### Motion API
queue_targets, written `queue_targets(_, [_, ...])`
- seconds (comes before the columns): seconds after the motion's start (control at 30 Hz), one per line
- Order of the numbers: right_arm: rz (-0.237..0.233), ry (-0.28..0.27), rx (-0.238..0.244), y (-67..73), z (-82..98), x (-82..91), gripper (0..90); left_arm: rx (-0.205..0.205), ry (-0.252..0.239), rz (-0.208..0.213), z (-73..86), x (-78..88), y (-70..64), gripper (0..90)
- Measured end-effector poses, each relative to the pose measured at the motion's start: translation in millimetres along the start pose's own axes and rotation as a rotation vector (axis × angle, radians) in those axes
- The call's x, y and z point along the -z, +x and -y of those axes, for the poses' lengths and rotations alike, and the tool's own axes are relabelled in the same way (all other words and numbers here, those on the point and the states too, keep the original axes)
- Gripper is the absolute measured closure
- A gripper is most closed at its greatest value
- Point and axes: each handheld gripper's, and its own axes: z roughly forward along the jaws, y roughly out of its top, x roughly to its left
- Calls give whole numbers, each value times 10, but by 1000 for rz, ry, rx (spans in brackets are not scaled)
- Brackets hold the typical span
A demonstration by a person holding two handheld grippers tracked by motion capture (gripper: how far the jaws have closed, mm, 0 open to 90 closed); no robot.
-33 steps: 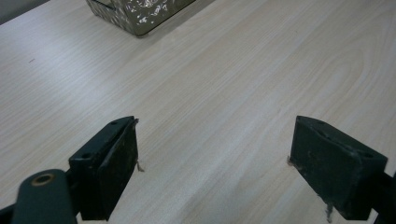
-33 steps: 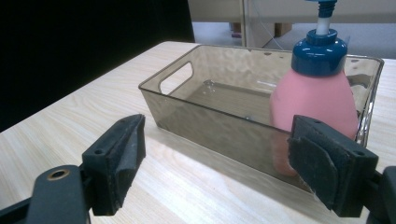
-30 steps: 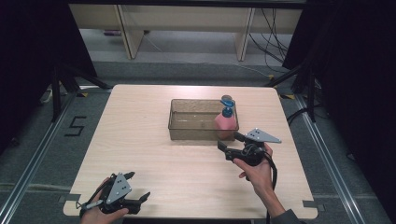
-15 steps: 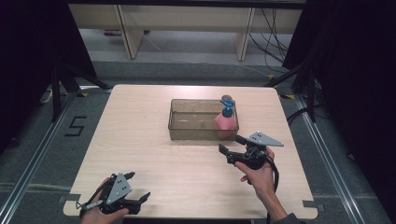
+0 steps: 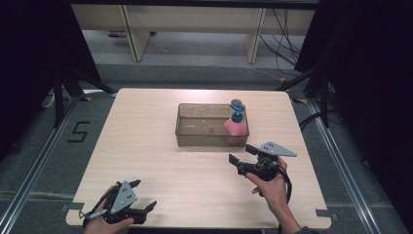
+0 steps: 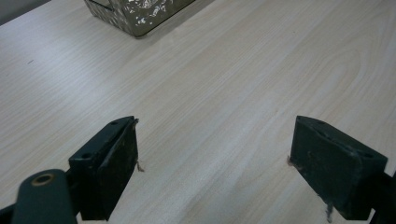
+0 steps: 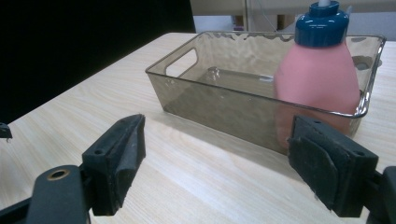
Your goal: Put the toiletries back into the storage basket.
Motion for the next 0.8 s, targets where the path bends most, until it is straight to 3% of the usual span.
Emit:
queue_targets(0.03, [-3, 3, -18, 13, 7, 4, 203, 0, 1, 0, 1, -1, 0, 147])
queue_targets(0.1, [3, -7, 10, -9, 17, 20, 203, 5, -3, -4, 3, -4, -11, 147])
queue_targets(0.17, [-7, 15, -23, 8, 21, 47, 203, 4, -4, -1, 2, -5, -14, 147])
queue_targets(0.33, [-8, -11, -6, 5, 54, 61, 203, -19, 12, -7, 2, 9, 3, 147])
queue_targets(0.37, [-17, -5, -44, 35, 61, 78, 203, -18, 14, 1, 0, 12, 6, 147])
queue_targets(0.4, [-17, -10, -11, 12, 64, 85, 201, -17, 13, 0, 0, 13, 7, 147])
queue_targets(0.5, [-22, 2, -16, 15, 86, 108, 193, -19, 13, -1, -1, 13, 9, 147])
queue_targets(0.57, [6, 15, -41, 34, 101, 130, 190, -17, 14, 0, -1, 12, 4, 147])
queue_targets(0.6, [2, 4, -10, 9, 110, 132, 185, -18, 15, 0, 0, 11, 4, 148])
queue_targets(0.67, [-9, 12, -38, 29, 120, 154, 184, -19, 15, -1, 0, 11, 4, 148])
queue_targets(0.7, [-11, -13, -8, 7, 133, 143, 184, -19, 16, -1, 0, 11, 4, 148])
queue_targets(0.73, [-12, -4, -25, 24, 138, 150, 183, -19, 13, -5, 1, 10, 2, 148])
queue_targets(0.77, [-3, 5, -3, 20, 137, 172, 182, -19, 13, -7, 1, 10, 1, 147])
queue_targets(0.8, [-18, 5, -39, 49, 147, 178, 181, -10, 4, -6, 2, 5, -6, 147])
